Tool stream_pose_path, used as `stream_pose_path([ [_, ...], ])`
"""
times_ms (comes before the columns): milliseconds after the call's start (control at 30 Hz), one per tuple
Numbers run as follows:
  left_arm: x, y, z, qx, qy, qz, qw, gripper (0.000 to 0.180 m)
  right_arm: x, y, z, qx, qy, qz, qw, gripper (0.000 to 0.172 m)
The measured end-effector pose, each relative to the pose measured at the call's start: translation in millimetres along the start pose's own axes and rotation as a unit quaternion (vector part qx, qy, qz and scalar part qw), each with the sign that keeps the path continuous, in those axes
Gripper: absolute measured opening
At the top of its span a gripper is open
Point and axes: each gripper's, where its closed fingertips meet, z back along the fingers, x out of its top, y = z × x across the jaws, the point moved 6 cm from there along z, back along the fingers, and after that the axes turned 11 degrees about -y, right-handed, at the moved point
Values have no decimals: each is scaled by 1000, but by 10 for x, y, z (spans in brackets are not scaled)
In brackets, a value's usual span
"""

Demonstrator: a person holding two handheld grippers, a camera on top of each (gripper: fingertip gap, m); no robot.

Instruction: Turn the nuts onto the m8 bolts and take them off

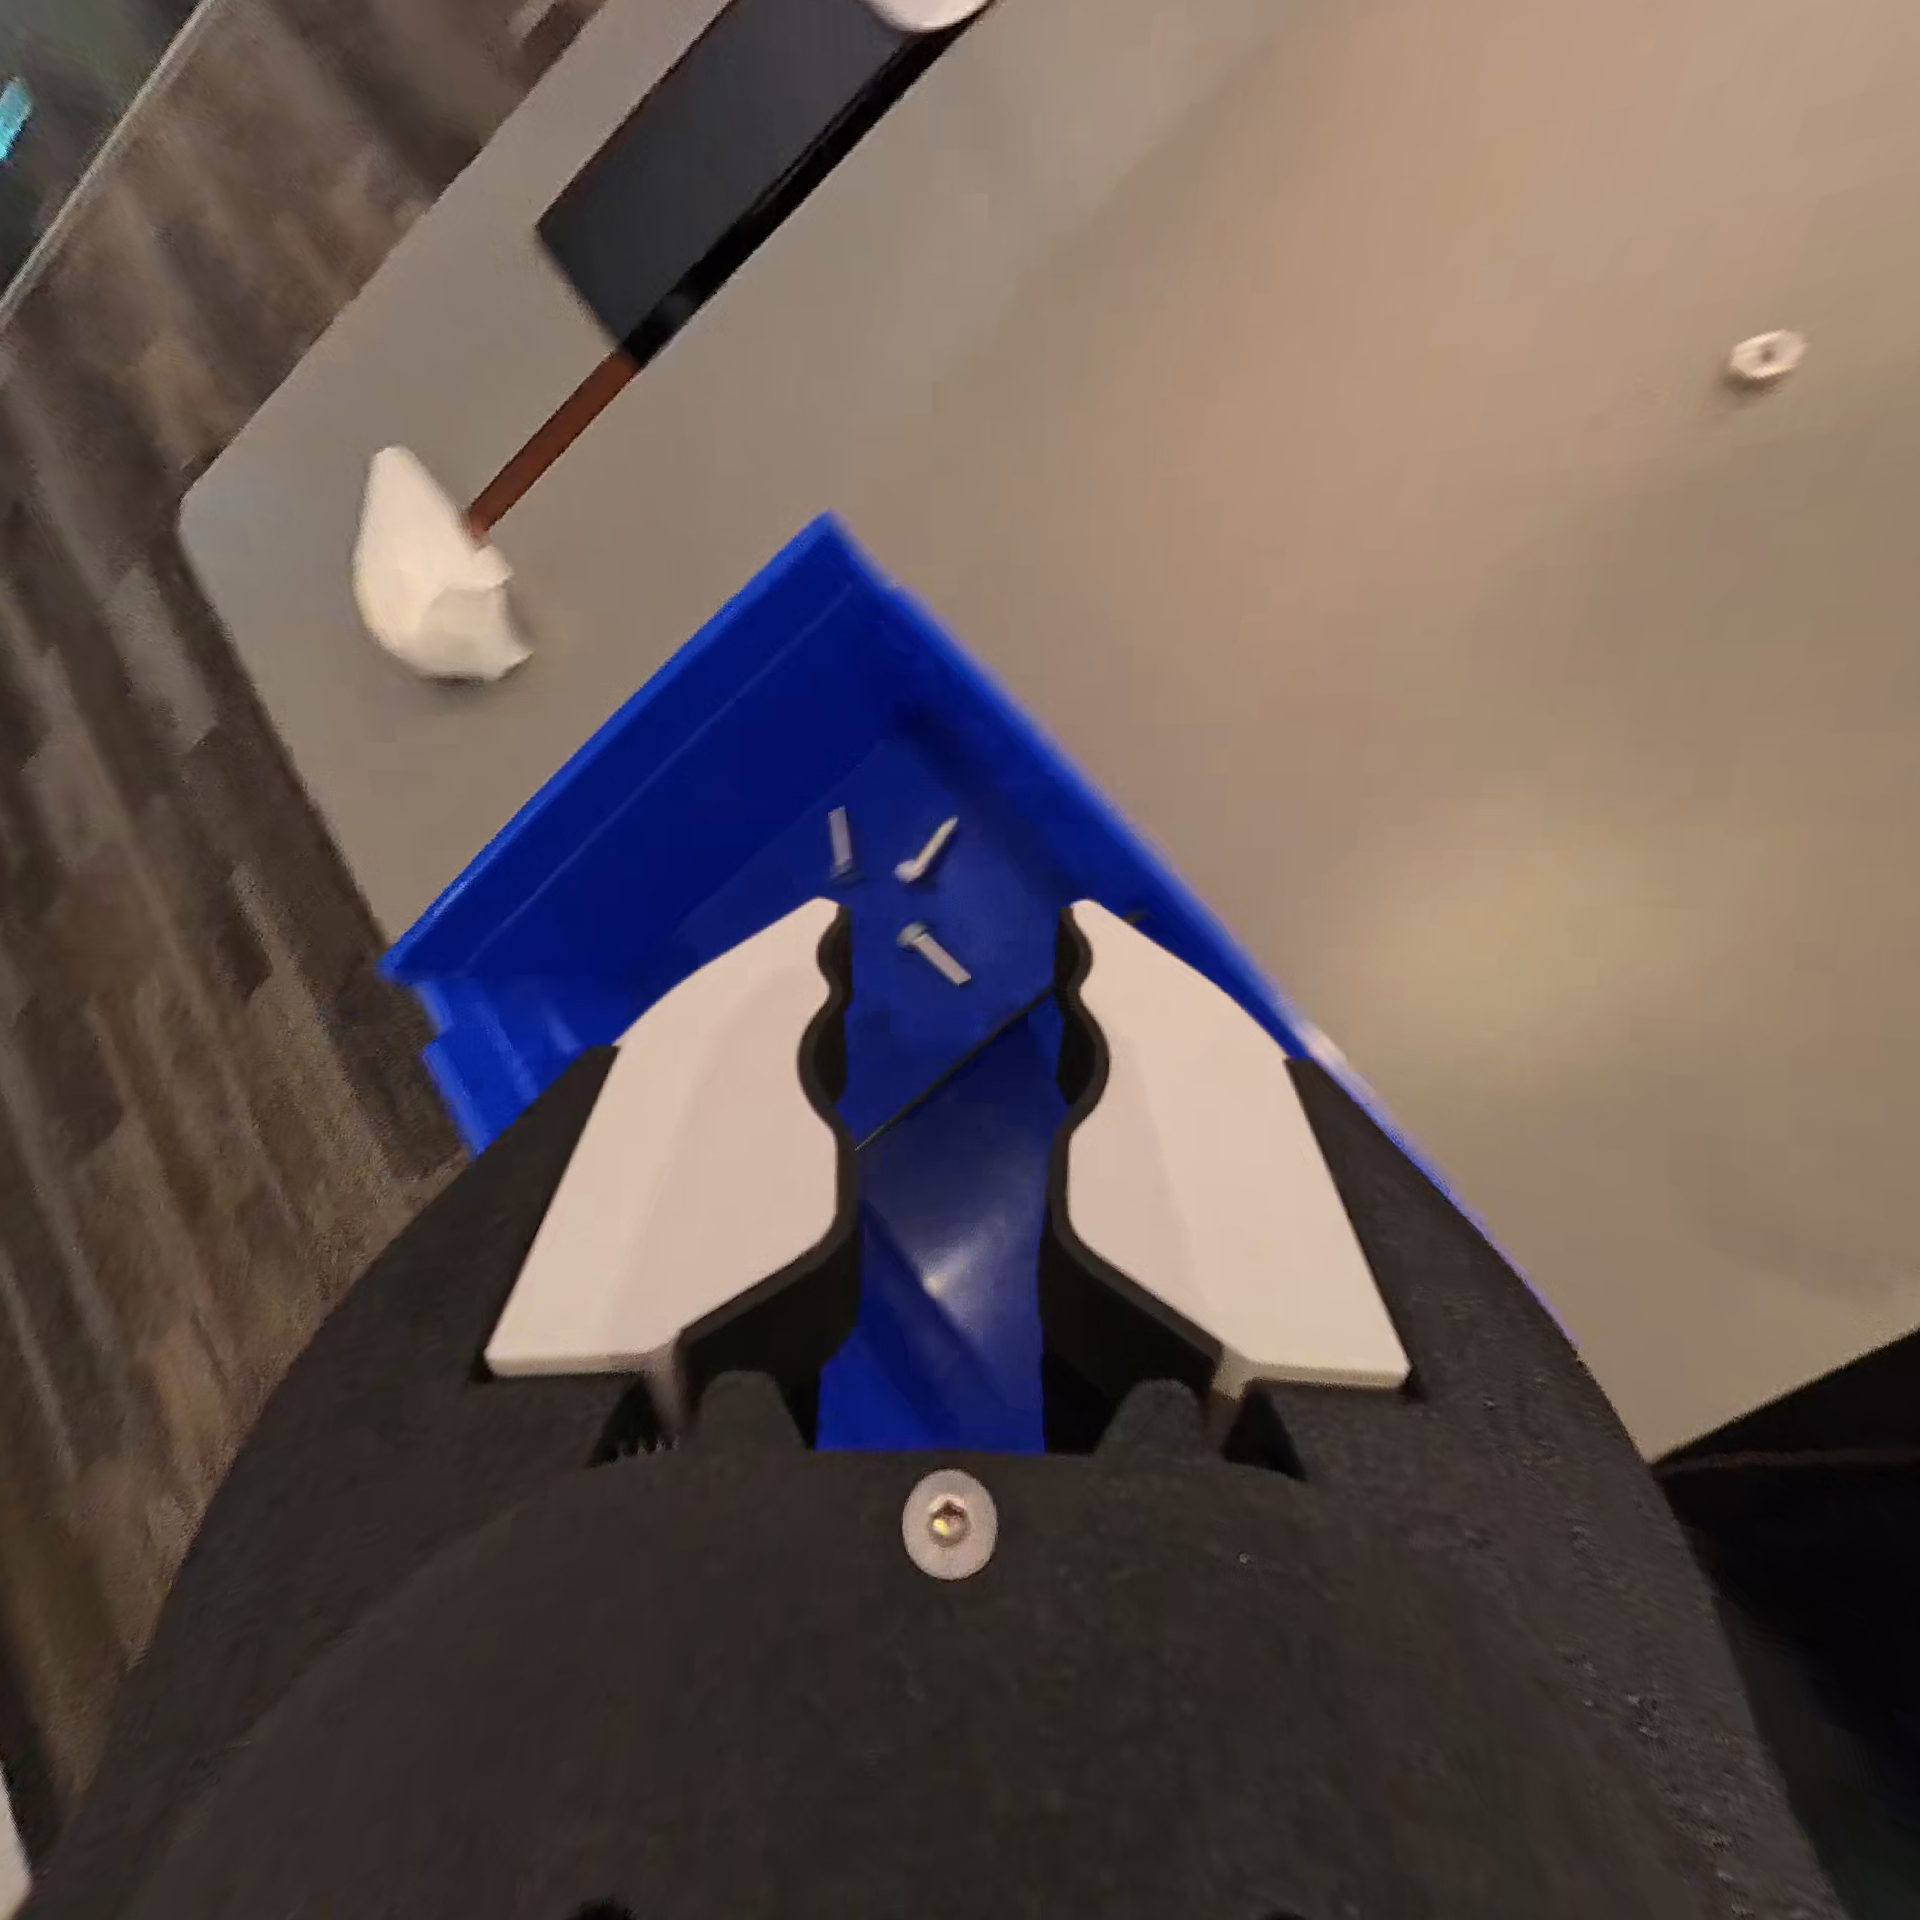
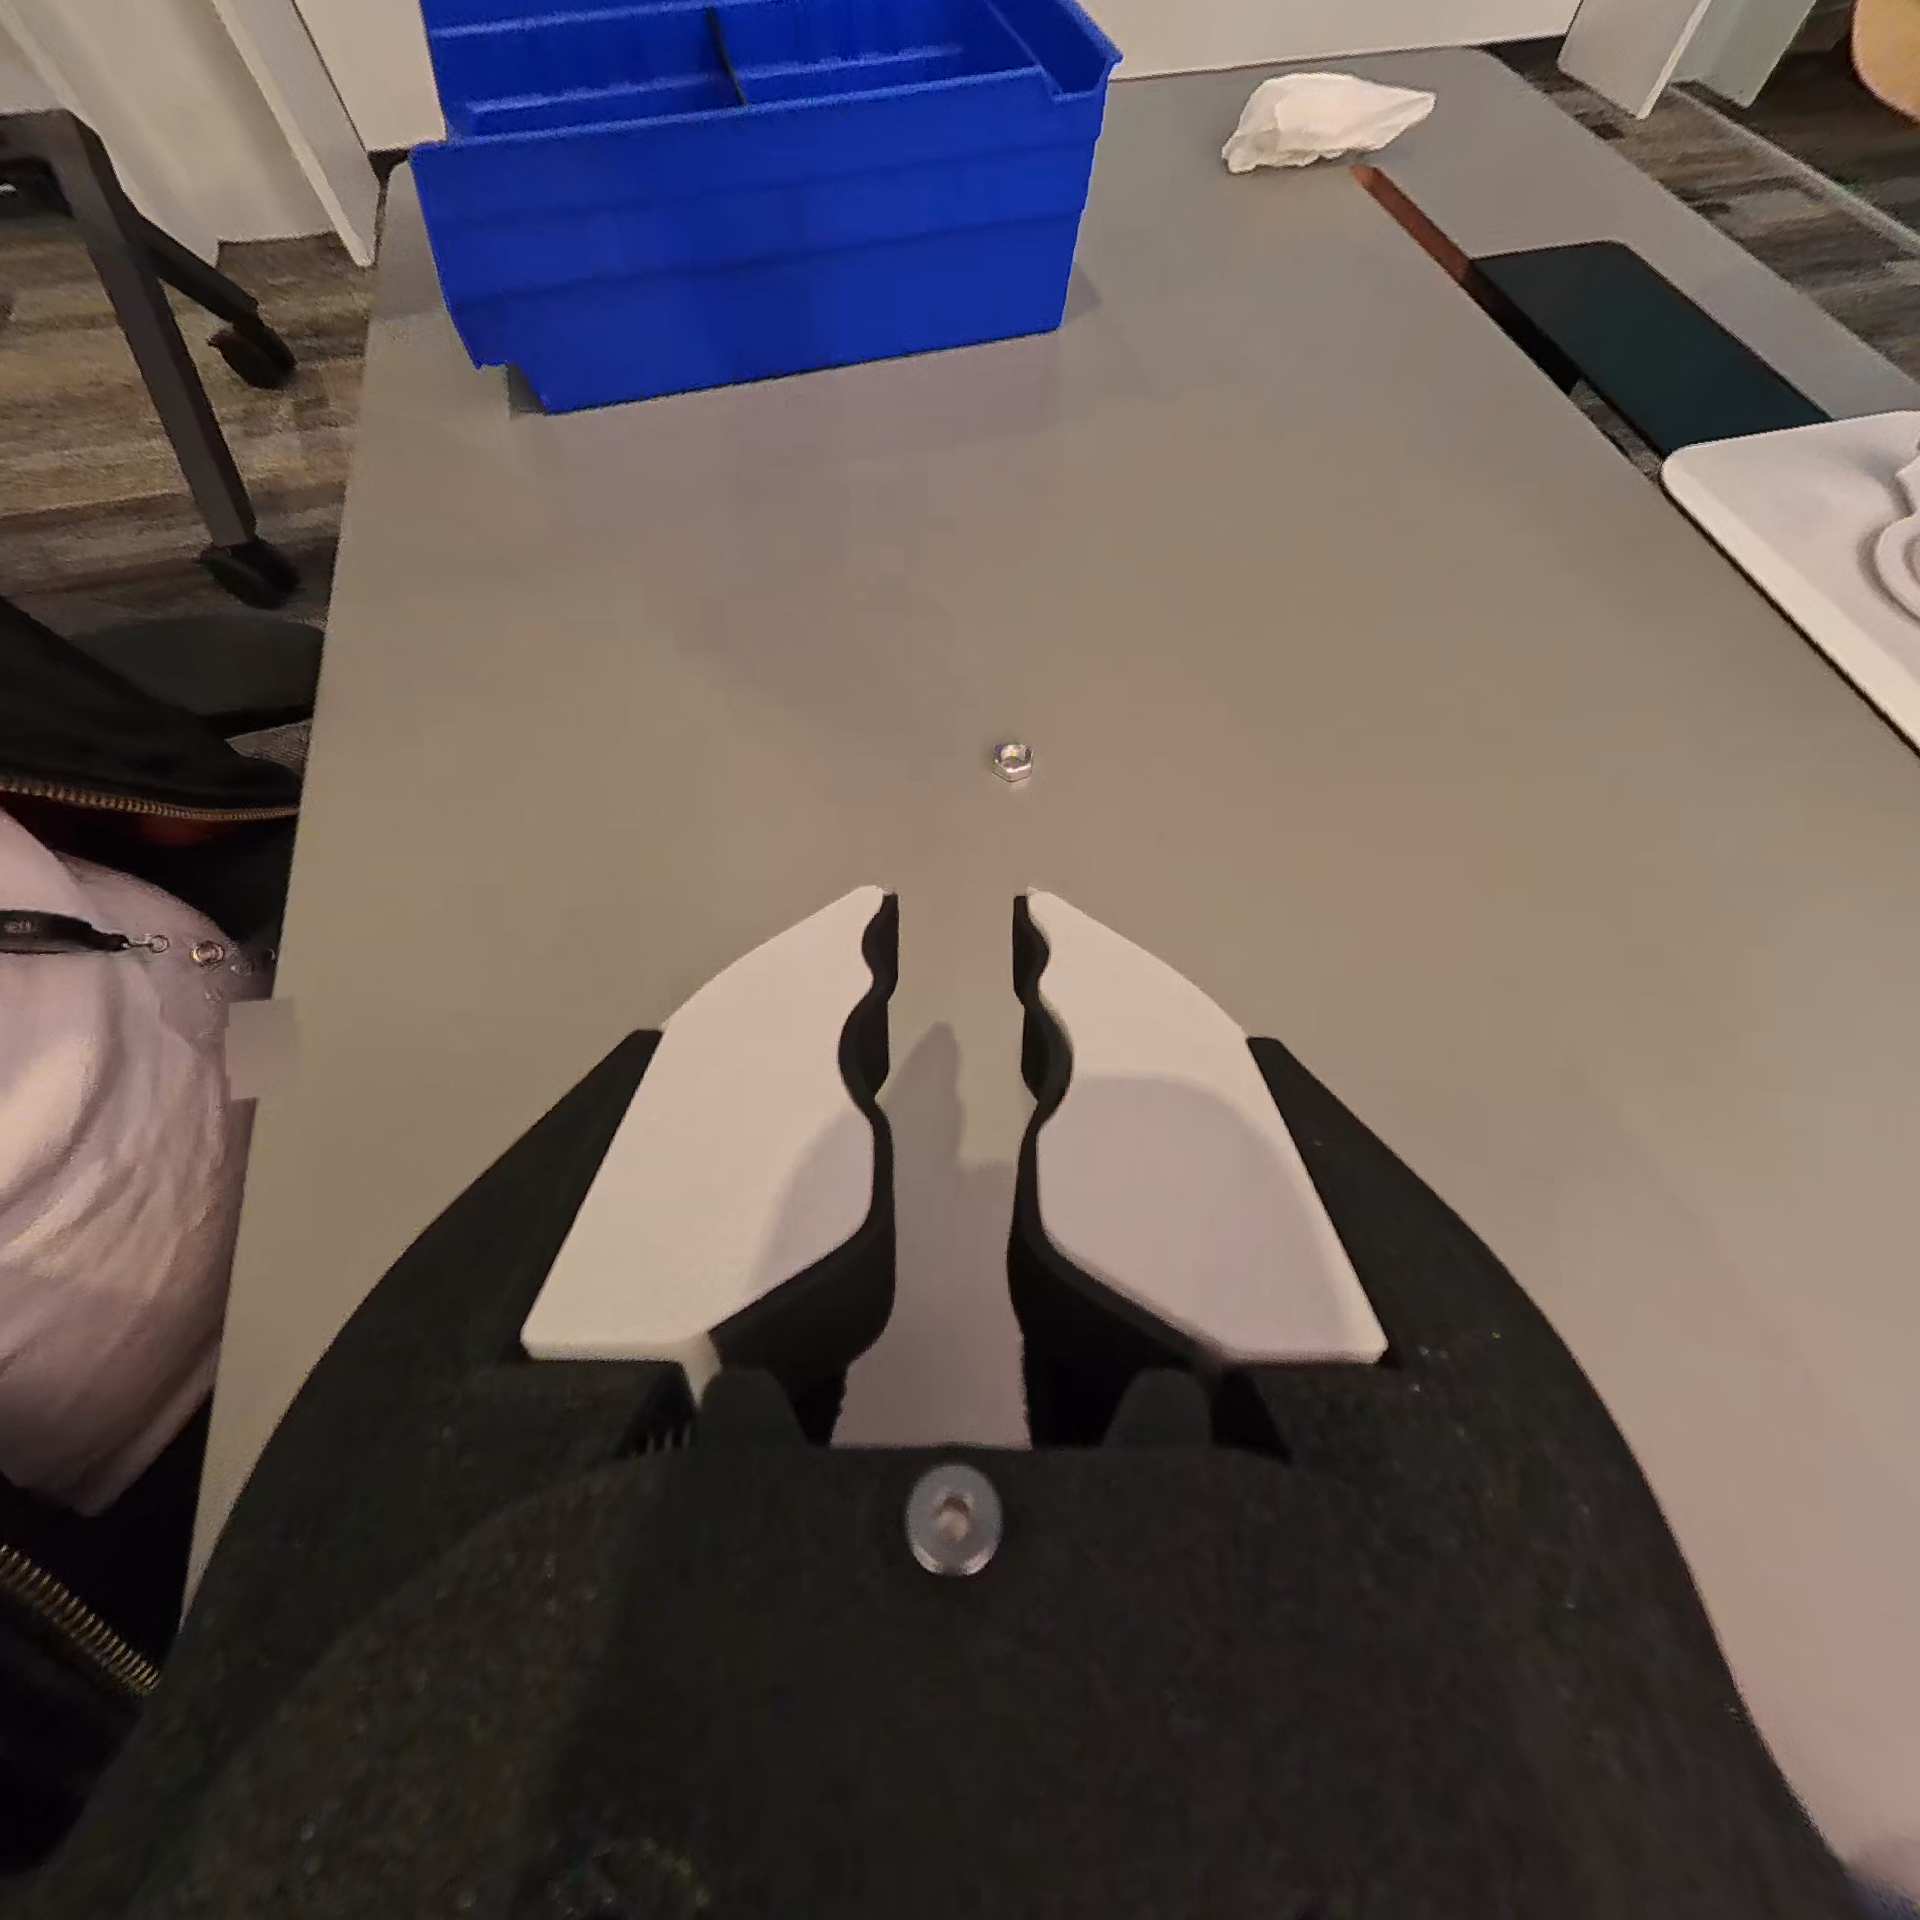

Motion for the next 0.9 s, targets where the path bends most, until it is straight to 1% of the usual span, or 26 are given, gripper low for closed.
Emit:
stream_pose_path([
  [67, -151, 235, 36, 13, -1, 5, 1000, 36, 7, -22, -61, 0, 9, -1, 1000, 20],
  [167, -349, 445, -108, -6, 22, -2, 1000, 35, 37, -65, -152, -3, 22, -4, 1000, 20],
  [300, -610, 562, -565, -32, 85, 16, 996, 31, 110, -127, -273, -8, 24, -7, 1000, 20],
  [367, -693, 584, -812, -39, 108, 22, 993, 30, 141, -159, -326, -10, 22, -9, 1000, 20],
  [467, -745, 610, -1118, -45, 128, 47, 990, 28, 150, -215, -373, -16, 21, -9, 1000, 20],
  [567, -783, 611, -1307, -51, 147, 61, 986, 27, 116, -289, -385, -19, 23, -15, 999, 20],
  [633, -812, 588, -1383, -64, 161, 74, 982, 28, 81, -341, -379, -21, 28, -21, 999, 20],
  [900, -881, 585, -1562, -71, 190, 91, 975, 29, 46, -414, -315, -28, 24, -23, 999, 20],
])
